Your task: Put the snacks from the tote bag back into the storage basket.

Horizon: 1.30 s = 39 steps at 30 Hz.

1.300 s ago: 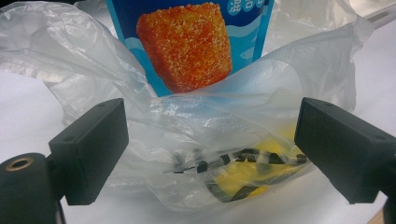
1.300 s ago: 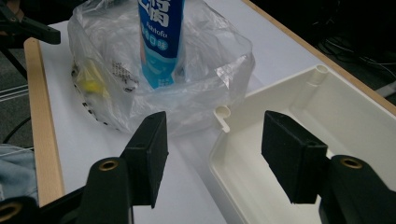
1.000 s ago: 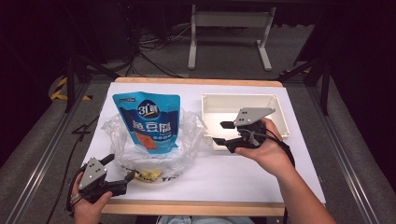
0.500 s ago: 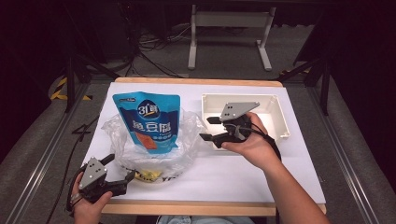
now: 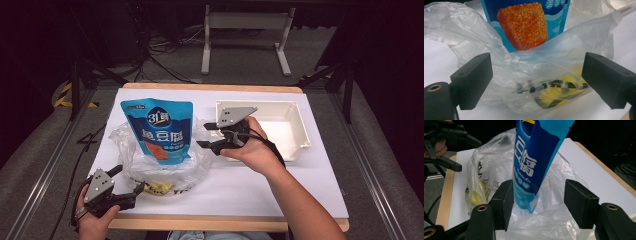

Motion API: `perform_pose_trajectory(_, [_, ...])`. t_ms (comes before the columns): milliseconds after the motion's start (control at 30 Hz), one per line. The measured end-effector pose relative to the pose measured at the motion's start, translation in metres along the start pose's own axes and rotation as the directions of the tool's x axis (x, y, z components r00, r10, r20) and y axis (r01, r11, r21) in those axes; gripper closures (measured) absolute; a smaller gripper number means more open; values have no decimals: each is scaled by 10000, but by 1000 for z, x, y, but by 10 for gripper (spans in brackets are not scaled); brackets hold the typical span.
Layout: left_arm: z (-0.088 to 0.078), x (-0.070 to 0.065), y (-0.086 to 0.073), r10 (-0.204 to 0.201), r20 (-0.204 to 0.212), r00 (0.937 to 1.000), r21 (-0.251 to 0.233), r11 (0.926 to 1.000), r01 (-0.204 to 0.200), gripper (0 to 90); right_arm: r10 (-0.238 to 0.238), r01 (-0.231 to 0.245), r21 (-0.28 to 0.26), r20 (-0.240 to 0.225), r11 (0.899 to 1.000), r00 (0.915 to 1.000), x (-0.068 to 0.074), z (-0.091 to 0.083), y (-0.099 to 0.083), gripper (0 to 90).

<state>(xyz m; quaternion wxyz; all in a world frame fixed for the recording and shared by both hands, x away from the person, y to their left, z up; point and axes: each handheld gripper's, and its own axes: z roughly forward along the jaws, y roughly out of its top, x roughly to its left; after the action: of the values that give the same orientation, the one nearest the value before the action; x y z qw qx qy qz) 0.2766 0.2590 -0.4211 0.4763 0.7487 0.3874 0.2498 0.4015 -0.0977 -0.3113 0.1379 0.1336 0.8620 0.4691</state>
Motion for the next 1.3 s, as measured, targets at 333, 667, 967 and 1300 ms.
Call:
perform_pose_trajectory(333, [0, 1, 0, 1, 18, 10000, -3, 10000, -1, 109, -517, 519, 74, -190, 9986, 9985, -4, 26, 1, 392])
perform_pose_trajectory(667, [0, 0, 0, 49, 49, 10000, 1, 10000, -49, 108, -971, 973, 84, -229, 9952, 9950, -3, 45, -3, 389])
perform_pose_trajectory(967, [0, 0, 0, 45, 57, 10000, -17, 10000, -45, 108, -1047, 1048, 5, -229, 9945, 9942, -2, 61, -9, 377])
perform_pose_trajectory(1300, [0, 1, 0, 72, 56, 10000, -18, 10000, -72, 109, -1324, 1326, 111, -206, 9911, 9910, 2, 81, -14, 358])
